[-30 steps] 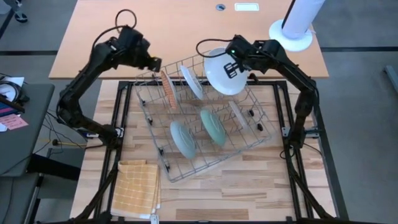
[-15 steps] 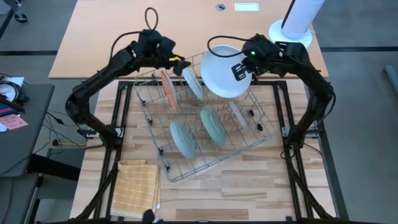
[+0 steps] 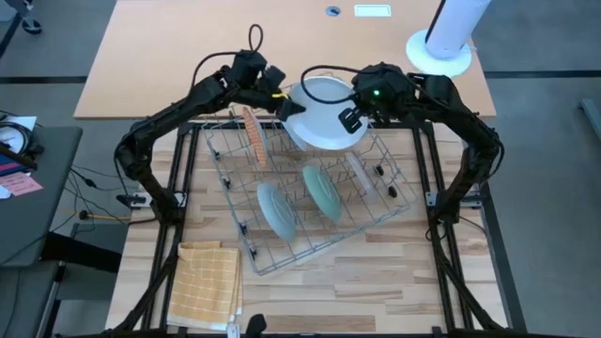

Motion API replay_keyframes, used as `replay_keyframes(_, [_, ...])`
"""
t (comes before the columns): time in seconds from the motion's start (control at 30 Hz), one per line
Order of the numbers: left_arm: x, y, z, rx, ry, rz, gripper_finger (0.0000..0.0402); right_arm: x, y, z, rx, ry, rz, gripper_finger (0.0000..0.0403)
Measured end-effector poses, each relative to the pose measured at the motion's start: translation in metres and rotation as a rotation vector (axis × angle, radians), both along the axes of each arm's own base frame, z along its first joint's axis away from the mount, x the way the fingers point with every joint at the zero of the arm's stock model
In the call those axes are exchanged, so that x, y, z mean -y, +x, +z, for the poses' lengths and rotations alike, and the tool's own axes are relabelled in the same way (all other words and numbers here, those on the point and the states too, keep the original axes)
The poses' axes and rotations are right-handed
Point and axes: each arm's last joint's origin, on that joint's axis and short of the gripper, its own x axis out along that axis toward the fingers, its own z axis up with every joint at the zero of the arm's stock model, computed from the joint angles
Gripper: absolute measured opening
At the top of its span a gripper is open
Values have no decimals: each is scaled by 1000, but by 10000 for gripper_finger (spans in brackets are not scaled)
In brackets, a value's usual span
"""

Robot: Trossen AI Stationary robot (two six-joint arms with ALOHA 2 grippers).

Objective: Sort dishes
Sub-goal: Put the white plate in the dish rack

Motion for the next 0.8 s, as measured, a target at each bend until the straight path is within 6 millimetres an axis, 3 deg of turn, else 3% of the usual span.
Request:
replay_keyframes(0.17, [0, 0, 4, 23, 53, -23, 37, 2, -2, 1, -20, -20, 0, 4])
replay_keyframes(0.2, [0, 0, 5, 31, 64, -35, 24, 3, -3, 2, -21, -23, 0, 4])
replay_keyframes(0.37, [-1, 1, 6, 50, 71, -31, 22, 4, -5, 3, -25, -30, 3, 12])
replay_keyframes(0.53, [-2, 1, 8, 66, 79, -34, 16, 3, -9, 4, -23, -26, -7, 44])
replay_keyframes(0.8, [-27, -8, 18, 201, 140, -43, 10, -12, -51, 32, 132, -7, 57, 120])
